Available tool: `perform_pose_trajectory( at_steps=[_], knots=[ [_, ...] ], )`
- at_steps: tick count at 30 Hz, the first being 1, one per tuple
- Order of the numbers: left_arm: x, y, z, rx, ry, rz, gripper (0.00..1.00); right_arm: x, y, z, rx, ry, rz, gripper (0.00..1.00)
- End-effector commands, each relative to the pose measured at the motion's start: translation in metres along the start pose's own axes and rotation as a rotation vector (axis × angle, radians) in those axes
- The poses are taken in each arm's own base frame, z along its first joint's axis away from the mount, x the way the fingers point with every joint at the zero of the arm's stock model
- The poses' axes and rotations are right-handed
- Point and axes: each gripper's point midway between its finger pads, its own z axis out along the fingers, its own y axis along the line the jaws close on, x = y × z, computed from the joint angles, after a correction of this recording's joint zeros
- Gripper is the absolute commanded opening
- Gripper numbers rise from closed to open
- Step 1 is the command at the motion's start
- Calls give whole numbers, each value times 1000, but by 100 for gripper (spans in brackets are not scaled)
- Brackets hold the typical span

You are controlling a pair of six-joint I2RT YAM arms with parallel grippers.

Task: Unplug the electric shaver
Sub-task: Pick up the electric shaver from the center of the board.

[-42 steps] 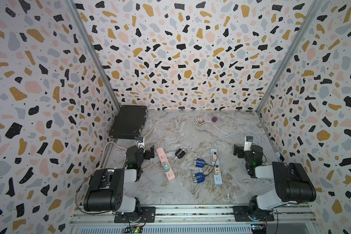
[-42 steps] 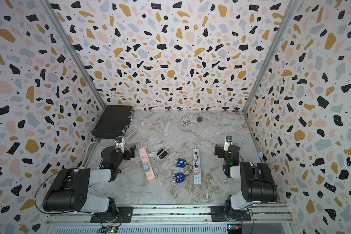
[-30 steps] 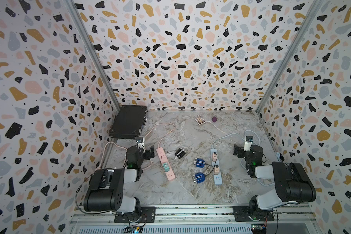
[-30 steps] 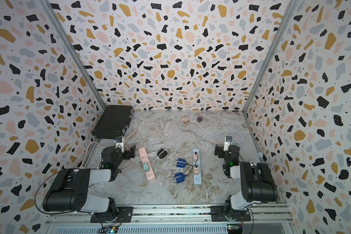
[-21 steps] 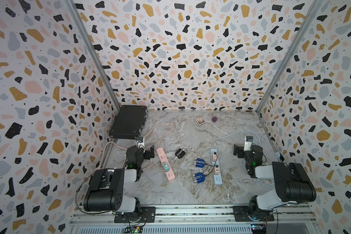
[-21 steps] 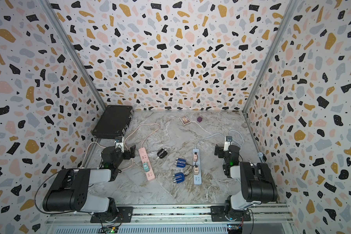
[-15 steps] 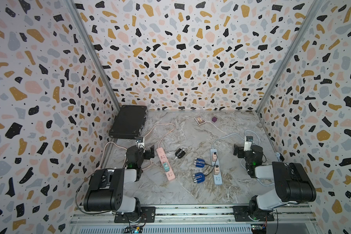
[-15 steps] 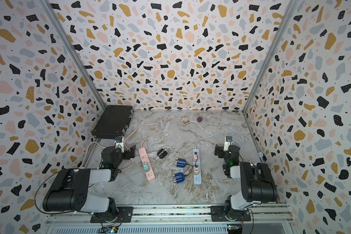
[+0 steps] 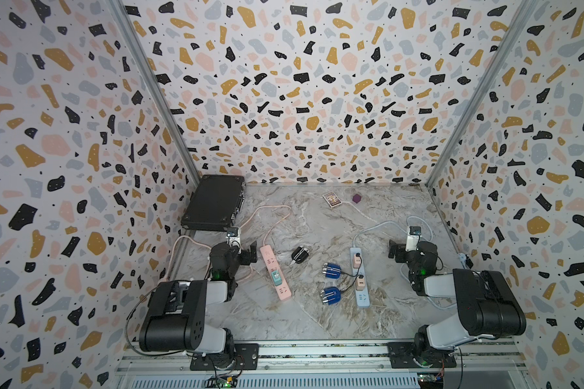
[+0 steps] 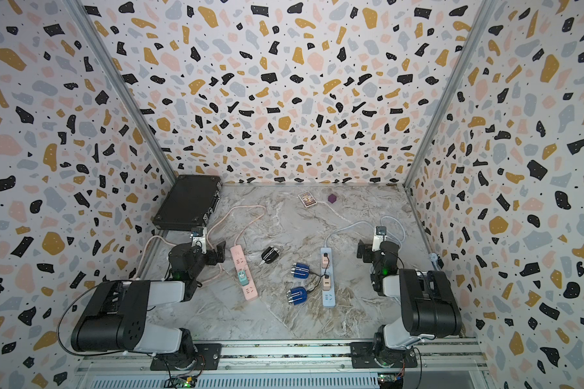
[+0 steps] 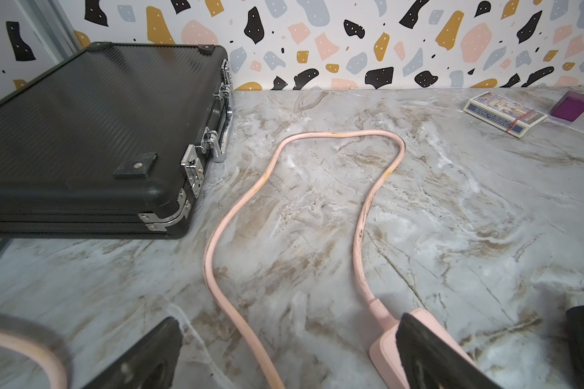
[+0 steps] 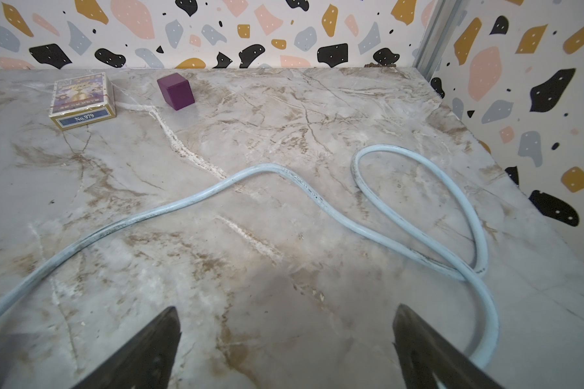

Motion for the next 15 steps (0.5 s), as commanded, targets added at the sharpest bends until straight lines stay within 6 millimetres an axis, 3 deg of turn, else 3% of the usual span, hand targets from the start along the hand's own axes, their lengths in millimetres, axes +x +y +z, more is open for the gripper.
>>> perform_pose_trajectory(
  at_steps=[1, 7, 11, 15],
  knots=[
    [-16, 4, 2, -12, -46, 0, 100, -9, -1, 3, 1, -15, 2, 100],
    [-18, 8, 1, -39, -53, -8, 99, -15, 5, 1, -33, -26, -16, 100],
    [-29, 15, -1, -76, -30, -25, 99, -30, 1, 1, -14, 44, 0, 100],
    [-42, 15, -11, -89, -35, -26, 100, -52, 13, 1, -72, 94, -30, 100]
  ],
)
